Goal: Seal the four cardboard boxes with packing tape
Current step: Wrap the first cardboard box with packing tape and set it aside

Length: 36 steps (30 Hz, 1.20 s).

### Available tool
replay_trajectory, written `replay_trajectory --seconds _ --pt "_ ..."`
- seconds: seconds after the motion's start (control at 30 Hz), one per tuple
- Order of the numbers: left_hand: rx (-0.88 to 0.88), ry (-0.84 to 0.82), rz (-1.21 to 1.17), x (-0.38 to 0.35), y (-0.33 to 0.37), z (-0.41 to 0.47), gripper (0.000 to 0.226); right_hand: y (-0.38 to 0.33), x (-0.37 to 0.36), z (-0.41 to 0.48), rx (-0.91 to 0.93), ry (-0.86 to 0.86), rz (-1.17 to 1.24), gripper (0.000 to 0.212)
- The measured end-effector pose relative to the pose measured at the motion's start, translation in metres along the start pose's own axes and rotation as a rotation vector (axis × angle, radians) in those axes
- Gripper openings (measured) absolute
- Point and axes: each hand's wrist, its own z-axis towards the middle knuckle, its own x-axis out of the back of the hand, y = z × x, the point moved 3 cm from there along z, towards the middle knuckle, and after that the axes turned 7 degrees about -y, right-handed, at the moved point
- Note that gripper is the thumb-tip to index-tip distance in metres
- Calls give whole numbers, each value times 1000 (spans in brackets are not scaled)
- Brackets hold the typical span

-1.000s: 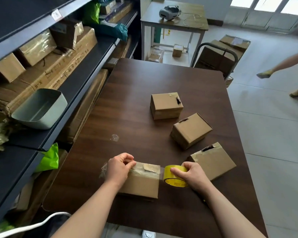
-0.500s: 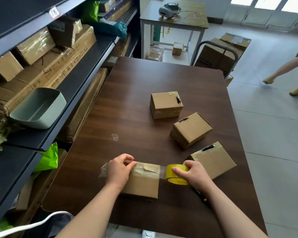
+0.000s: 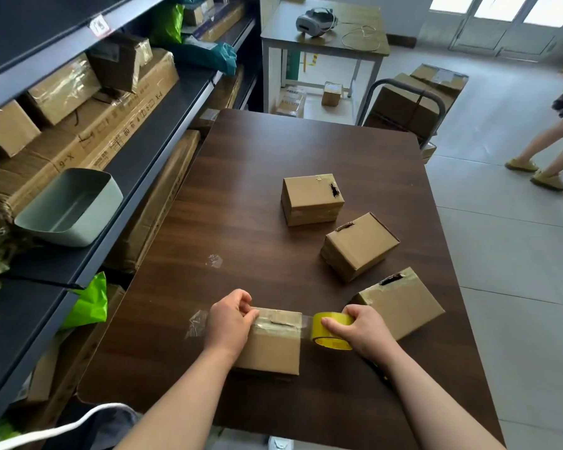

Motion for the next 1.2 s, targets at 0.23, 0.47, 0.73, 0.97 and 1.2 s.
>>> replay_trajectory --seconds 0.23,0.47,0.73,0.97,1.2 --pt "-61 -21 197 0 1 2 11 5 -4 3 -8 -6 15 37" --pt "-343 69 341 -4 8 -12 16 15 -12 7 -1 -23 16 40" --pt "-433 -324 855 -40 -23 -29 67 24 -17 5 -10 -2 54 40" --pt "-419 -282 766 -50 -10 -35 68 34 -26 0 -20 -2 120 40" --pt "-269 -309 761 -58 -8 -19 82 55 -43 -10 -7 25 189 45"
